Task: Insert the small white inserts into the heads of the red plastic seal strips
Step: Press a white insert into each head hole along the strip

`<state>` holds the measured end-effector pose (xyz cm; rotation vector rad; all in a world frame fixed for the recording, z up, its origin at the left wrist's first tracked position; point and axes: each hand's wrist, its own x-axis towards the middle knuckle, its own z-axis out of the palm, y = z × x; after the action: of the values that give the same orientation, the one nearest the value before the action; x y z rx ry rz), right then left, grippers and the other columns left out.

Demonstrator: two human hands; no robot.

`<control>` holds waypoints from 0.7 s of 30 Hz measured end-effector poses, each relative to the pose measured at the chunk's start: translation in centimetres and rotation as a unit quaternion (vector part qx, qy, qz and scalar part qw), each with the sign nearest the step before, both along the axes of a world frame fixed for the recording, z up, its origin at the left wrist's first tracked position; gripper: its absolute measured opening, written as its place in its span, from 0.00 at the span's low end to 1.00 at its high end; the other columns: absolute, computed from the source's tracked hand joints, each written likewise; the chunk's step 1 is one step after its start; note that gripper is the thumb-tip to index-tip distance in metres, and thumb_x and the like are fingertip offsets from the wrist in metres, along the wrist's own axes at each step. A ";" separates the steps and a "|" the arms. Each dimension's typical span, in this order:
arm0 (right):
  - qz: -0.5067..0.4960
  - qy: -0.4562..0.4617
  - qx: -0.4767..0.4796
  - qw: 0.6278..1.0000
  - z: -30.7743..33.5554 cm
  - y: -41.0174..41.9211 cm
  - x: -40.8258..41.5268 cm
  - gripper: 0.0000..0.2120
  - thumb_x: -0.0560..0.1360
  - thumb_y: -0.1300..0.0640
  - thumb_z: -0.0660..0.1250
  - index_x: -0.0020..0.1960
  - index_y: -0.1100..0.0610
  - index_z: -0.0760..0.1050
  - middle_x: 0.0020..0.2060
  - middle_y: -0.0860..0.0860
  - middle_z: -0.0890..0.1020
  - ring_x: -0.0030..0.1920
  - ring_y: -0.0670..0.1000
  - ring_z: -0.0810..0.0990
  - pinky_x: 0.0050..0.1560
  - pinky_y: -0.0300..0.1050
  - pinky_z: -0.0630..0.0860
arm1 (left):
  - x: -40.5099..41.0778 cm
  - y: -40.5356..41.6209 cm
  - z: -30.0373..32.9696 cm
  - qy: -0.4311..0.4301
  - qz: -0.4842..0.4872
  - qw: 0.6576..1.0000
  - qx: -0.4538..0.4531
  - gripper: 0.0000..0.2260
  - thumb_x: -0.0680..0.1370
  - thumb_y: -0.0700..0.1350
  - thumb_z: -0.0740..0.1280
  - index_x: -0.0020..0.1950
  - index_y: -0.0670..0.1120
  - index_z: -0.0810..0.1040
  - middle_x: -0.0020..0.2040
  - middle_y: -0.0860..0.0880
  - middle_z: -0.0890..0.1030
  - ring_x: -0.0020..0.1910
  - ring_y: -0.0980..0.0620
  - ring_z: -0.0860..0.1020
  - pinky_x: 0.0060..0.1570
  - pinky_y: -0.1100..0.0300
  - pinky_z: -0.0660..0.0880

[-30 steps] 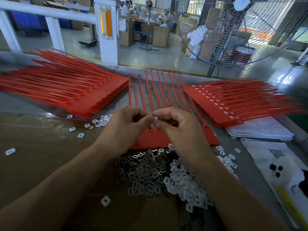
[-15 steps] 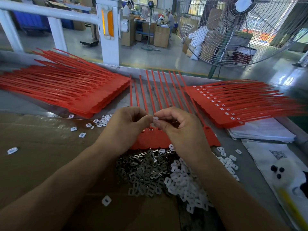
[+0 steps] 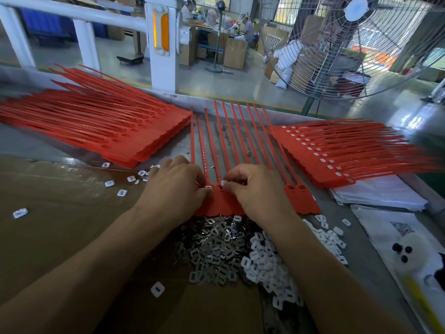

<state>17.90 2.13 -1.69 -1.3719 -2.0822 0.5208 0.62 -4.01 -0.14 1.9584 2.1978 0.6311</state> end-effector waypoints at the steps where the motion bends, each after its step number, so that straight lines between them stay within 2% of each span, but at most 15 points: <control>1: 0.002 0.002 -0.009 1.000 0.0 0.0 0.0 0.07 0.76 0.49 0.76 0.53 0.47 0.86 0.44 0.40 0.84 0.45 0.36 0.80 0.44 0.29 0.72 | -0.1 0.0 -0.1 0.001 0.002 1.000 -0.001 0.12 0.76 0.60 0.70 0.55 0.57 0.82 0.60 0.52 0.75 0.65 0.47 0.70 0.66 0.47 0.64; 5: 0.008 0.006 -0.018 1.000 -0.1 0.2 -0.1 0.07 0.75 0.49 0.77 0.52 0.48 0.86 0.46 0.43 0.86 0.48 0.41 0.82 0.50 0.38 0.76 | 0.0 0.2 -0.3 -0.001 0.002 1.000 0.006 0.12 0.75 0.60 0.70 0.54 0.56 0.82 0.59 0.52 0.75 0.64 0.47 0.70 0.65 0.48 0.66; 8: 0.015 0.001 -0.022 1.000 0.0 0.1 -0.2 0.07 0.75 0.50 0.76 0.53 0.47 0.86 0.47 0.42 0.86 0.49 0.41 0.82 0.52 0.40 0.77 | -0.1 0.3 -0.5 0.000 -0.001 1.000 0.009 0.12 0.76 0.60 0.70 0.55 0.56 0.82 0.58 0.52 0.76 0.63 0.48 0.71 0.65 0.48 0.67; 13: 0.017 -0.008 -0.029 0.999 0.1 0.0 -0.2 0.07 0.75 0.49 0.76 0.53 0.46 0.86 0.40 0.37 0.81 0.44 0.36 0.79 0.45 0.35 0.73 | -0.2 0.2 -0.5 -0.006 -0.006 1.000 0.009 0.12 0.76 0.60 0.70 0.55 0.56 0.82 0.58 0.51 0.75 0.62 0.48 0.71 0.65 0.48 0.69; 16: 0.027 -0.010 -0.040 0.999 0.2 -0.2 0.0 0.08 0.76 0.50 0.76 0.56 0.46 0.86 0.45 0.39 0.83 0.46 0.38 0.79 0.48 0.37 0.75 | -0.3 0.1 -0.4 -0.015 -0.009 1.000 0.008 0.12 0.76 0.60 0.70 0.55 0.56 0.82 0.58 0.51 0.75 0.62 0.48 0.72 0.65 0.48 0.69; 21: 0.046 -0.028 -0.024 0.998 0.4 -0.8 0.7 0.10 0.79 0.55 0.73 0.59 0.46 0.85 0.50 0.40 0.80 0.48 0.36 0.76 0.46 0.27 0.67 | -0.4 0.1 -0.4 -0.022 -0.010 1.000 0.013 0.12 0.76 0.60 0.71 0.55 0.56 0.82 0.57 0.52 0.75 0.62 0.49 0.72 0.65 0.48 0.69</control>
<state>18.56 1.35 -1.31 -1.3361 -2.1987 0.5797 0.23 -3.96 -0.56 1.9564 2.1528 0.6955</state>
